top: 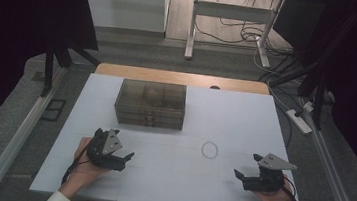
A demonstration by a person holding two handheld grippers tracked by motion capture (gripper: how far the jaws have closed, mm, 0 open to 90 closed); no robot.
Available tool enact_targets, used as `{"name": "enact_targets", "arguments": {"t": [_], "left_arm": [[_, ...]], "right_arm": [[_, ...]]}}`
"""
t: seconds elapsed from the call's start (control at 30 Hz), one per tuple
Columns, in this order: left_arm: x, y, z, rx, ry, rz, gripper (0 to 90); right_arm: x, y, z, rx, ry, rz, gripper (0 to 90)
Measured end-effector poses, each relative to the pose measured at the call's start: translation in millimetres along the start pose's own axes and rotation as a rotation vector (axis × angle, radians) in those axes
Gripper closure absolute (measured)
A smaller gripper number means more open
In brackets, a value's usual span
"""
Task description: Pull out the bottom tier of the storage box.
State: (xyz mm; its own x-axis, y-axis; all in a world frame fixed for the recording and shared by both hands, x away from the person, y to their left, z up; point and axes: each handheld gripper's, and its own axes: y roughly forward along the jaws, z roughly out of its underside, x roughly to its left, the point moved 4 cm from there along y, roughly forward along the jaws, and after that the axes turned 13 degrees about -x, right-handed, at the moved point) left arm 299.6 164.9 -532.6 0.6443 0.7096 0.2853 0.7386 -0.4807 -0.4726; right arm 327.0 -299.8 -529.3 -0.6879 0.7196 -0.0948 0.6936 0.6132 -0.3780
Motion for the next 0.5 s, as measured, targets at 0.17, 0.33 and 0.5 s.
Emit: {"name": "enact_targets", "arguments": {"t": [0.17, 0.33, 0.5], "left_arm": [[0.0, 2.3, -1.0, 0.009, 0.024, -0.011, 11.1], [-0.1, 5.0, -1.4, 0.017, 0.049, -0.024, 11.6], [-0.4, 8.8, -2.5, 0.031, 0.077, -0.035, 11.9]], "right_arm": [[-0.4, 0.1, 0.0, 0.001, 0.001, 0.001, 7.6], [-0.3, 0.1, -0.1, 0.000, 0.000, 0.001, 7.6], [-1.6, -0.2, -0.5, -0.004, 0.004, 0.006, 7.6]]}}
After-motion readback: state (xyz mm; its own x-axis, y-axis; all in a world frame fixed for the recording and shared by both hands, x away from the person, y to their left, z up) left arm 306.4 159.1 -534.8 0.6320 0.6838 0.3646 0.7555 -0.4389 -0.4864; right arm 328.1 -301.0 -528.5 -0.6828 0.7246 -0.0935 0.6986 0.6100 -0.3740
